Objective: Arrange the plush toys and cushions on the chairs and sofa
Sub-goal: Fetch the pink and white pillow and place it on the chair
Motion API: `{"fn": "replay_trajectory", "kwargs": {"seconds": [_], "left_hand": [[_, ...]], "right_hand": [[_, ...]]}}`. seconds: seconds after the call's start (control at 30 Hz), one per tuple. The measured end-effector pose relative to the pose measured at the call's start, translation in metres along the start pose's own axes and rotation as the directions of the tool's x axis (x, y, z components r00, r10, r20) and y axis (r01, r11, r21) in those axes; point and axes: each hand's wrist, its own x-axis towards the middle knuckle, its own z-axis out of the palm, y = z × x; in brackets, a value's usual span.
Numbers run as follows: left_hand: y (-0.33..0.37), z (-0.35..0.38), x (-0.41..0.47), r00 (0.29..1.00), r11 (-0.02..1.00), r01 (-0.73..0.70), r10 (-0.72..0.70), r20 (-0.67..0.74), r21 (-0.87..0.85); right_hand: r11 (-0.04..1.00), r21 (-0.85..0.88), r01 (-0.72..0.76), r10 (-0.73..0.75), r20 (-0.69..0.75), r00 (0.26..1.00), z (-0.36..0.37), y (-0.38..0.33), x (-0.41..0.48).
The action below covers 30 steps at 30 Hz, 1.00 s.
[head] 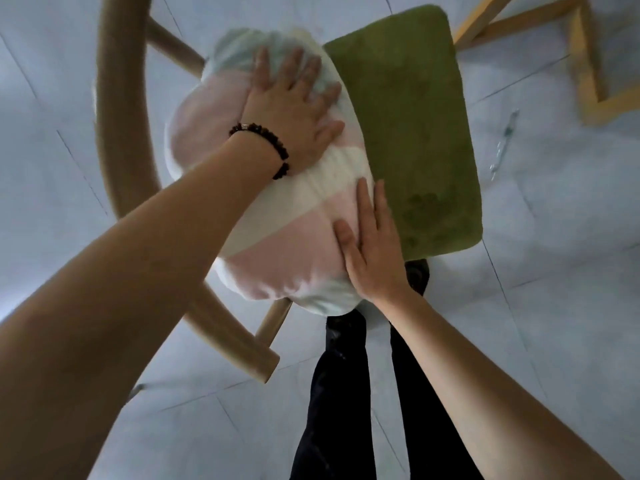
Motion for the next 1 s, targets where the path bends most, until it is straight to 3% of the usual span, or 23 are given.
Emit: {"fn": "replay_trajectory", "kwargs": {"seconds": [0.13,0.27,0.33,0.43,0.53,0.8,0.93,1.0], "left_hand": [[-0.002,-0.006,-0.014,1.000,0.995,0.010,-0.010,0.002,-0.097],[0.006,-0.025,-0.041,0.970,0.962,0.144,-0.183,-0.157,-0.234],[0.013,-0.016,-0.062,0.944,0.925,0.246,-0.296,-0.144,-0.289],[0.026,0.016,-0.086,0.926,0.901,0.340,-0.370,-0.070,-0.269],[0.031,0.035,-0.091,0.913,0.899,0.348,-0.389,-0.120,-0.267],[0.034,0.038,-0.077,0.917,0.915,0.329,-0.368,-0.153,-0.232],[0.033,0.039,-0.068,0.910,0.914,0.326,-0.372,-0.181,-0.241],[0.036,0.043,-0.066,0.902,0.910,0.327,-0.381,-0.201,-0.255]], "right_hand": [[0.998,0.024,-0.066,0.062,0.129,0.990,-0.004,0.026,-0.043],[0.981,0.173,-0.085,0.088,-0.010,0.996,-0.024,0.001,-0.007],[0.974,0.227,-0.022,0.036,-0.057,0.998,-0.033,-0.018,0.035],[0.975,0.203,0.086,-0.094,0.030,0.995,-0.029,-0.033,0.094],[0.984,0.144,0.107,-0.130,0.160,0.979,-0.008,-0.022,0.114],[0.992,0.122,0.043,-0.075,0.271,0.960,-0.026,-0.013,0.116],[0.981,0.113,0.155,-0.164,0.072,0.984,-0.036,-0.041,0.160],[0.965,0.117,0.234,-0.242,0.055,0.969,-0.032,-0.059,0.186]]}}
